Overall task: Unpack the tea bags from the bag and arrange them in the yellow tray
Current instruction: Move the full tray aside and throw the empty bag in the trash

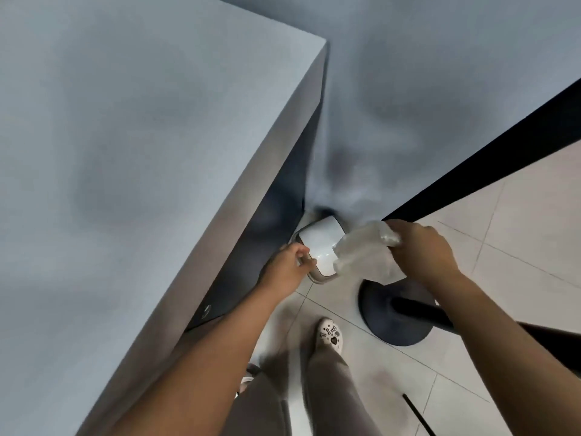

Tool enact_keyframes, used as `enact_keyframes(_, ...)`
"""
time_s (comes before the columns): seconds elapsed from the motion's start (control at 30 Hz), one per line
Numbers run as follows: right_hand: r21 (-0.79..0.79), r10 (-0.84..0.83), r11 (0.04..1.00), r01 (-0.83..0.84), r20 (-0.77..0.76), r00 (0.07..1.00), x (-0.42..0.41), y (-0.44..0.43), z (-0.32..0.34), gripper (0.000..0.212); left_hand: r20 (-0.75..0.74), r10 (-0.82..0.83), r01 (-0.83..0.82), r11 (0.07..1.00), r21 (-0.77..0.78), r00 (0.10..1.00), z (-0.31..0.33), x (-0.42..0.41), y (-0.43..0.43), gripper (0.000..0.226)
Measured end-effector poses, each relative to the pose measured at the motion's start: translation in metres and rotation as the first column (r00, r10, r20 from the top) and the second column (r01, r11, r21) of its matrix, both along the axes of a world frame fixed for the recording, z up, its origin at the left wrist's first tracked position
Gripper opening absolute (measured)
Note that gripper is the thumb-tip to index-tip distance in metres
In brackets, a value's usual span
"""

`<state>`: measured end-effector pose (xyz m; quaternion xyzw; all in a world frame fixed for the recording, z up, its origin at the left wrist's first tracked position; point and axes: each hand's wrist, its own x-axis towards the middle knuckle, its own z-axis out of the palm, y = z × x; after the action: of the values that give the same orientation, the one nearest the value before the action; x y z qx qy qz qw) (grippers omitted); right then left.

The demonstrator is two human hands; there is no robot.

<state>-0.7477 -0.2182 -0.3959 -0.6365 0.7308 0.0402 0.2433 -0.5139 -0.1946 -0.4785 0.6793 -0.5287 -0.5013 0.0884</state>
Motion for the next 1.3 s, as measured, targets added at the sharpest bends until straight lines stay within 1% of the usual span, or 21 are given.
enact_keyframes(0.07, -0.013, -0.056, 0.998, 0.057, 0.008, 0.998, 0.002, 0.008, -0.04, 0.053, 0.088, -0.013, 0.011, 1.0, 0.03, 0.996, -0.039, -0.004, -0.008, 0.038)
enact_keyframes(0.2, 0.038, -0.124, 0.992, 0.124, 0.007, 0.992, 0.007, 0.021, -0.106, 0.053, 0.2, -0.018, -0.003, 0.994, 0.107, 0.98, -0.106, -0.009, -0.027, 0.066)
enact_keyframes(0.3, 0.025, -0.163, 0.986, 0.163, -0.003, 0.987, 0.009, 0.028, -0.149, 0.054, 0.237, -0.009, -0.016, 0.994, 0.107, 0.972, -0.15, -0.015, -0.043, 0.075)
enact_keyframes(0.4, -0.021, -0.205, 0.978, 0.206, 0.025, 0.978, 0.01, 0.035, -0.188, 0.055, 0.253, -0.043, 0.023, 0.997, 0.08, 0.967, -0.19, -0.022, -0.054, 0.082)
enact_keyframes(0.63, 0.011, -0.276, 0.961, 0.277, 0.089, 0.957, 0.015, 0.046, -0.236, 0.06, 0.353, -0.144, 0.142, 0.989, 0.033, 0.924, -0.241, -0.04, -0.09, 0.092)
enact_keyframes(0.73, 0.003, -0.317, 0.948, 0.319, 0.119, 0.941, 0.015, 0.046, -0.249, 0.057, 0.359, -0.185, 0.179, 0.983, 0.05, 0.915, -0.254, -0.044, -0.103, 0.096)
enact_keyframes(0.8, 0.0, -0.357, 0.933, 0.36, 0.12, 0.926, 0.014, 0.043, -0.256, 0.052, 0.35, -0.175, 0.176, 0.984, 0.031, 0.92, -0.257, -0.045, -0.105, 0.095)
enact_keyframes(0.9, 0.042, -0.494, 0.868, 0.495, 0.173, 0.852, 0.013, 0.035, -0.269, 0.038, 0.335, -0.112, 0.136, 0.989, -0.051, 0.936, -0.255, -0.046, -0.1, 0.089)
enact_keyframes(1.03, 0.138, -0.689, 0.716, 0.684, 0.297, 0.661, 0.019, 0.025, -0.281, 0.017, 0.309, -0.093, 0.135, 0.984, -0.118, 0.946, -0.25, -0.043, -0.09, 0.087)
enact_keyframes(1.07, 0.148, -0.722, 0.679, 0.719, 0.313, 0.617, 0.021, 0.023, -0.283, 0.016, 0.306, -0.094, 0.138, 0.982, -0.126, 0.947, -0.25, -0.042, -0.089, 0.087)
enact_keyframes(1.2, 0.18, -0.776, 0.616, 0.767, 0.305, 0.552, 0.03, 0.017, -0.304, 0.02, 0.301, -0.09, 0.136, 0.981, -0.137, 0.949, -0.25, -0.039, -0.088, 0.085)
enact_keyframes(1.3, 0.243, -0.78, 0.613, 0.752, 0.338, 0.527, 0.036, 0.015, -0.325, 0.017, 0.312, -0.097, 0.146, 0.98, -0.136, 0.945, -0.25, -0.038, -0.087, 0.084)
